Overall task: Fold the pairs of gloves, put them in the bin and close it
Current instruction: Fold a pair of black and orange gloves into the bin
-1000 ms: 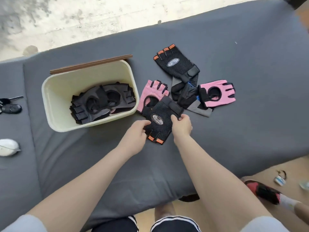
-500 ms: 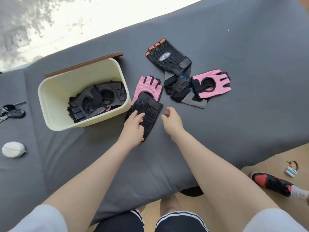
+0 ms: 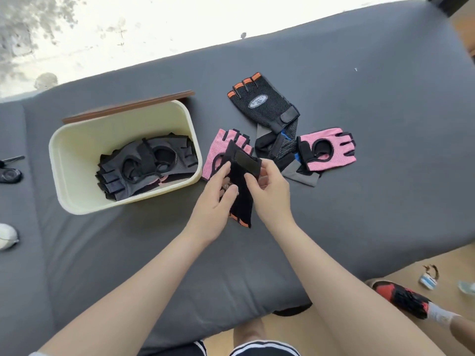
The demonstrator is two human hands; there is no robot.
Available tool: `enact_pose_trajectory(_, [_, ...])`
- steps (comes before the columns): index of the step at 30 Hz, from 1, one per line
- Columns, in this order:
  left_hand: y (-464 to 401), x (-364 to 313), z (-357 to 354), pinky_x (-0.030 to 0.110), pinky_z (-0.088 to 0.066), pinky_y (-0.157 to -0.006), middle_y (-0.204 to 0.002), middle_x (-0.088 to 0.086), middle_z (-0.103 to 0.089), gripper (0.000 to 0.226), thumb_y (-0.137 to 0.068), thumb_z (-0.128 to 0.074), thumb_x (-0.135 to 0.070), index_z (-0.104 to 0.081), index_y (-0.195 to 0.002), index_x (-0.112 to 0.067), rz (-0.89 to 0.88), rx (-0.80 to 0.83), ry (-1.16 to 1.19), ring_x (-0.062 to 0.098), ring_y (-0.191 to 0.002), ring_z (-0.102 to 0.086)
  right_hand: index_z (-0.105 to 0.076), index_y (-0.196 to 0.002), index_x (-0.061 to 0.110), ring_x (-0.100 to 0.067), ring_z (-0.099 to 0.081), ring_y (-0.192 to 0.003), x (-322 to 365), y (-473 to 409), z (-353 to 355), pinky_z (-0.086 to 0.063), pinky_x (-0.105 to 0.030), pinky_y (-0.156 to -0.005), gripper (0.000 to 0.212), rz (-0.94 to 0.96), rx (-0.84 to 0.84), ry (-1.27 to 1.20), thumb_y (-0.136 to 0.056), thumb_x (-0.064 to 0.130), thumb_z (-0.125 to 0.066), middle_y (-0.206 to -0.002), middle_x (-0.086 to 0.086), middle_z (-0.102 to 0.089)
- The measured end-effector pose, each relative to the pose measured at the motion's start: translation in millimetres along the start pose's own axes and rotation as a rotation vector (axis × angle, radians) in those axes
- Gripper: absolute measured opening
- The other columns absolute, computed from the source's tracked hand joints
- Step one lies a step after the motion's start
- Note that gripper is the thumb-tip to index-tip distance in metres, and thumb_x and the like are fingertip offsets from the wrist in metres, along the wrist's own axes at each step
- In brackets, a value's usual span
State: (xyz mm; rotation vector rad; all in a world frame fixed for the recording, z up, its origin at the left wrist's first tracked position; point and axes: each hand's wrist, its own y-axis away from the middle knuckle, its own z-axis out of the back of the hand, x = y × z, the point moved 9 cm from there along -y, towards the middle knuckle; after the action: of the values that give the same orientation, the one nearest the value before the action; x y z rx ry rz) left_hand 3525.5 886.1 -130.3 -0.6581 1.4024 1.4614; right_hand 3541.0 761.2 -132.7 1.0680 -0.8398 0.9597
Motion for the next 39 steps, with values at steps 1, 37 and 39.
enact_pose_trajectory(1, [-2, -13, -6, 0.002, -0.034, -0.092, -0.125, -0.024, -0.044, 0.042, -0.097, -0.042, -0.016, -0.034, -0.138, -0.024, -0.009, 0.025, 0.066, -0.019, -0.108, -0.045, -0.059, -0.101, 0.023, -0.007, -0.053, -0.070, 10, 4, 6, -0.043, -0.013, -0.067, 0.022, 0.046, 0.000, 0.032, -0.085, 0.008, -0.059, -0.087, 0.002, -0.065])
enact_pose_trajectory(37, [-67, -75, 33, 0.032, -0.053, -0.069, -0.082, 0.001, -0.067, 0.024, -0.084, -0.056, -0.003, -0.063, -0.085, -0.025, 0.016, -0.193, 0.104, 0.013, -0.071, -0.060, -0.056, -0.104, 0.007, -0.022, -0.049, -0.090, 6, -140, 58, -0.038, -0.026, -0.089, 0.033, 0.167, -0.071, 0.681, -0.075, 0.013, -0.071, -0.122, -0.012, -0.040])
enact_pose_trajectory(39, [-50, -76, 28, 0.035, -0.052, -0.066, -0.082, 0.002, -0.068, 0.029, -0.085, -0.055, -0.003, -0.064, -0.084, -0.031, -0.027, -0.187, 0.018, 0.010, -0.064, -0.058, -0.060, -0.101, 0.007, -0.011, -0.045, -0.092, 15, -117, 70, -0.033, -0.010, -0.085, 0.030, 0.168, -0.115, 0.490, -0.074, 0.011, -0.073, -0.121, -0.011, -0.043])
